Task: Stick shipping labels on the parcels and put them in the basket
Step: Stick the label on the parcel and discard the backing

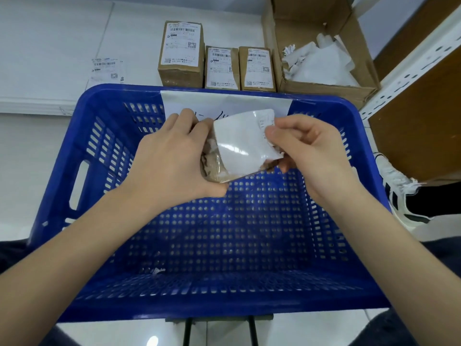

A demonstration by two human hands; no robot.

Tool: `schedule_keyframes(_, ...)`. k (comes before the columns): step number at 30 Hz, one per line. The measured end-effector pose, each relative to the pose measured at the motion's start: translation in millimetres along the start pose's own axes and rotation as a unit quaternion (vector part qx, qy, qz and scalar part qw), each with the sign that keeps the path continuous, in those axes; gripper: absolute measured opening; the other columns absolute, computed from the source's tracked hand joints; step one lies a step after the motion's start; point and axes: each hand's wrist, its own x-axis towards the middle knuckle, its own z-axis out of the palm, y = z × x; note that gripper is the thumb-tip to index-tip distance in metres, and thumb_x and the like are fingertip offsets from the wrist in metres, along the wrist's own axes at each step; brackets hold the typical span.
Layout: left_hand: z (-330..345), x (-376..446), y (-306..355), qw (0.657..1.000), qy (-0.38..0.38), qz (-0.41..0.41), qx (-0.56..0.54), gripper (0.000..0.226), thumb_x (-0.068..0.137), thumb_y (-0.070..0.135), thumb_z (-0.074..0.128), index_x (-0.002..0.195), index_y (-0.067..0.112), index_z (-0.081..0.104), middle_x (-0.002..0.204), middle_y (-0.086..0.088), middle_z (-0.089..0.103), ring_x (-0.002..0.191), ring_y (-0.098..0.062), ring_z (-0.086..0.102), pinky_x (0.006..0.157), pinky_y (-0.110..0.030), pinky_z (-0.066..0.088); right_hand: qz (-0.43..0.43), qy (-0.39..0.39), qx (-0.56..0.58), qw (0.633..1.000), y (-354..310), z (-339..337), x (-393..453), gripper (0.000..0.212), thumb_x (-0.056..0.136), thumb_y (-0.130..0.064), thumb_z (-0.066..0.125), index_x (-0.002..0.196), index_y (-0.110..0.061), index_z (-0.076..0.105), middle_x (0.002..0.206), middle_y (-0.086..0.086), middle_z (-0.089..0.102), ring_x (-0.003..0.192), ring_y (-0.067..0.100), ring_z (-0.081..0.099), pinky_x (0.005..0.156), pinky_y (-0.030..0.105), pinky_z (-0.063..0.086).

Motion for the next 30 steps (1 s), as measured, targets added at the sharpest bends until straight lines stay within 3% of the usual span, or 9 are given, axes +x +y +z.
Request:
schedule_keyframes(3,2.4,-1.3,2.5,1.000,0.010,0.002,0.007,0.101,0.048,0.065,0.069,0.129,0.007,0.055,0.101,-0.008,0.054,0.091,-0.027,0.056,0.057,-0.026,0.032,-0.044,0.051,-0.062,0.996,2.3,-0.1,2.2,0.007,0.086,-0.015,0.068,0.092,-0.017,0.066,0.071,-0.001,0.067,0.056,-0.001,0.059,0.056,0.011,0.047)
schedule_keyframes(5,4.0,-1.6,3.8,0.999,0.028,0.012,0.011,0.105,0.046,0.066,0.061,0.132,0.005,0.054,0.099,-0.009,0.056,0.087,-0.028,0.058,0.054,-0.024,0.032,-0.075,0.069,-0.103,0.989,7.8,2.3,5.1,0.006,0.086,-0.016,0.069,0.092,-0.017,0.067,0.074,0.000,0.069,0.066,0.003,0.064,0.064,0.015,0.051)
schedule_keyframes(8,4.2,-2.5,5.0,0.999,0.031,0.005,-0.006,0.113,0.047,0.065,0.070,0.139,0.004,0.045,0.103,-0.011,0.058,0.093,-0.031,0.058,0.055,-0.028,0.038,-0.120,0.087,-0.163,0.975,13.6,3.9,7.4,0.006,0.087,-0.018,0.069,0.092,-0.019,0.067,0.077,-0.006,0.067,0.074,0.011,0.065,0.069,0.018,0.053)
schedule_keyframes(11,2.0,-4.1,7.2,0.999,0.044,0.020,-0.010,0.114,0.047,0.057,0.074,0.146,0.015,0.035,0.101,-0.010,0.057,0.090,-0.031,0.057,0.054,-0.026,0.036,-0.164,0.092,-0.205,0.960,12.7,1.4,4.9,0.008,0.088,-0.020,0.067,0.092,-0.026,0.064,0.077,-0.013,0.063,0.072,0.006,0.061,0.066,0.013,0.049)
schedule_keyframes(13,1.7,-5.3,7.1,0.997,0.057,0.047,0.001,0.100,0.054,0.060,0.064,0.145,0.027,0.035,0.099,-0.010,0.055,0.086,-0.029,0.055,0.053,-0.024,0.033,-0.185,0.097,-0.222,0.953,12.6,1.5,3.1,0.009,0.088,-0.020,0.066,0.091,-0.028,0.062,0.076,-0.016,0.061,0.072,0.005,0.060,0.065,0.011,0.048)
schedule_keyframes(17,2.6,-4.8,3.5,0.995,0.056,0.082,0.009,0.082,0.062,0.063,0.049,0.138,0.033,0.040,0.103,-0.012,0.056,0.086,-0.030,0.056,0.052,-0.025,0.037,-0.185,0.117,-0.226,0.949,14.0,1.8,4.8,0.006,0.089,-0.021,0.065,0.093,-0.025,0.063,0.078,-0.015,0.061,0.073,0.004,0.059,0.065,0.010,0.048)
schedule_keyframes(23,5.4,-3.3,4.2,0.992,0.037,0.114,0.031,0.078,0.060,0.058,0.068,0.132,0.029,0.053,0.104,-0.018,0.057,0.085,-0.035,0.057,0.050,-0.026,0.035,-0.174,0.127,-0.209,0.954,12.1,-3.6,7.6,0.008,0.090,-0.019,0.064,0.096,-0.024,0.065,0.082,-0.013,0.063,0.077,0.004,0.059,0.068,0.010,0.047)
schedule_keyframes(28,5.3,-2.1,1.5,0.993,0.052,0.098,0.029,0.073,0.064,0.064,0.048,0.126,0.026,0.062,0.103,-0.017,0.057,0.086,-0.035,0.057,0.052,-0.026,0.036,-0.158,0.115,-0.261,0.945,12.5,-4.8,9.4,0.027,0.100,-0.027,0.046,0.122,-0.022,0.061,0.105,-0.005,0.057,0.080,-0.010,0.051,0.073,0.003,0.039)
schedule_keyframes(30,5.1,-0.9,-0.7,0.994,0.072,0.078,0.024,0.073,0.064,0.063,0.049,0.126,0.026,0.061,0.103,-0.017,0.057,0.086,-0.035,0.056,0.051,-0.029,0.039,-0.153,0.139,-0.278,0.938,12.8,-6.9,5.9,0.032,0.099,-0.032,0.047,0.128,-0.020,0.056,0.110,-0.006,0.052,0.078,-0.007,0.052,0.071,0.007,0.042)
